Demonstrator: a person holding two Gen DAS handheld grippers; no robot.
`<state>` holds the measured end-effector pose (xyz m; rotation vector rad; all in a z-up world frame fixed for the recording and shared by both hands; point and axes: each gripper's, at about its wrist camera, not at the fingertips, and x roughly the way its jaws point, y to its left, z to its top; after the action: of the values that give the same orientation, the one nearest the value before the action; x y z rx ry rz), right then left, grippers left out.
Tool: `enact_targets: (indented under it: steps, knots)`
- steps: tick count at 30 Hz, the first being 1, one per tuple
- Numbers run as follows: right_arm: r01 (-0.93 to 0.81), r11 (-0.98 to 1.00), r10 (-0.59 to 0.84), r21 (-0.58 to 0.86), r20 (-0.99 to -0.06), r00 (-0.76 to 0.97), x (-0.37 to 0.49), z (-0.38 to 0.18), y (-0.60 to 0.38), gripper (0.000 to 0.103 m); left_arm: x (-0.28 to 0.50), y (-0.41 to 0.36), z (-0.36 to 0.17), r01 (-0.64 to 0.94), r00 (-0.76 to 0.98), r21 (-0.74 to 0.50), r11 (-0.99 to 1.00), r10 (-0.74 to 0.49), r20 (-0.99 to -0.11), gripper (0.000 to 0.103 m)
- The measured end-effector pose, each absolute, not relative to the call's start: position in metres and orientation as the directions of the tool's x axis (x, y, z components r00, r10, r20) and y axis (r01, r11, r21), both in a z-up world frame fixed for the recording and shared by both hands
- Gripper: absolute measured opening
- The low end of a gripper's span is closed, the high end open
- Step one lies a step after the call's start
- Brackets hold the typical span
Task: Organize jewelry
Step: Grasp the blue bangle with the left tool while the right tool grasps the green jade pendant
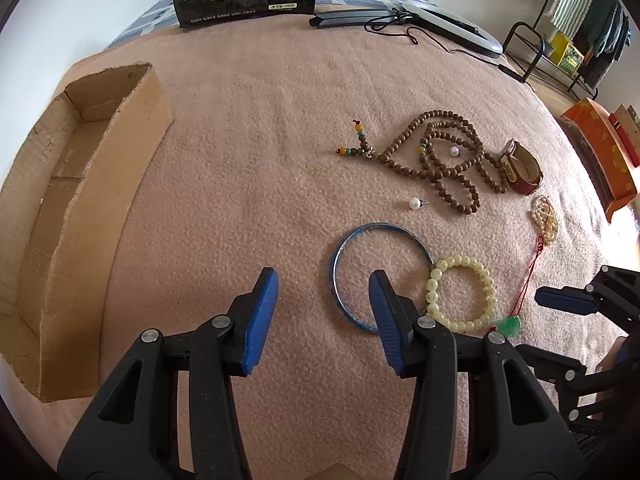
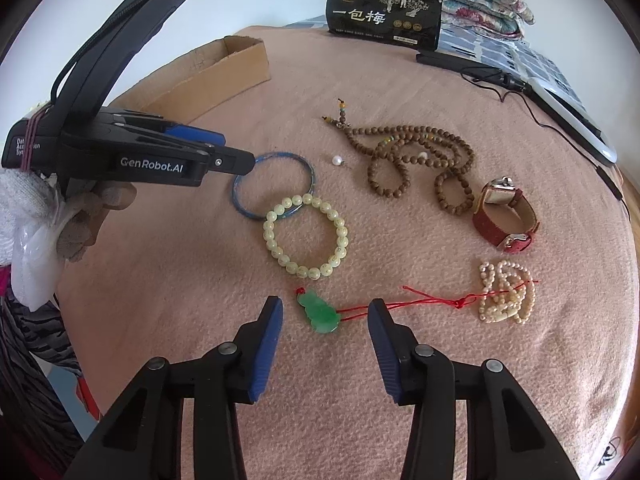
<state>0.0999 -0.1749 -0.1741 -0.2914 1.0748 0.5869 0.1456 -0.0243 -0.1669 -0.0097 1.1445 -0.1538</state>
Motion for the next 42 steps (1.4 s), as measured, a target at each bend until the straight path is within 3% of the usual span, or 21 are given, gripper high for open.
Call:
enact_targets:
  steps: [24,28,35,37,42]
  knots:
    - [-0.629,0.778,0.267,-0.008,-0.901,0.342,0.103,-0.189,-0.159,0.044,0.16,-0.028,-0.19,0.134,0.385,-0.052,0.99,-0.1,-0.917,0.047]
    - [-0.653,0.756,0.242,-0.049,-0.906,0.348,0.101,-0.193,-0.153,0.04,0.163,-0.027,-0.191,0.133,0.393,-0.046,0.99,-0.096,-0.914,0.039]
    - [-0.653,0.756,0.25,-0.027,-0.911,0.327,0.1,-0.193,-0.156,0.014,0.163,-0.024,-0.189,0.119,0.401,-0.061,0.991,-0.104,-0.91,0.014]
    - [-0.645,0.764,0.255,-0.016,-0.911,0.325,0.099,-0.192,-0.158,0.014,0.163,-0.023,-0.188,0.113,0.402,-0.073,0.991,-0.112,-0.909,0.006]
    - [-0.625,0.78,0.26,-0.003,-0.908,0.328,0.098,-0.189,-0.163,0.014,0.16,-0.018,-0.184,0.096,0.407,-0.098,0.991,-0.129,-0.904,0.002]
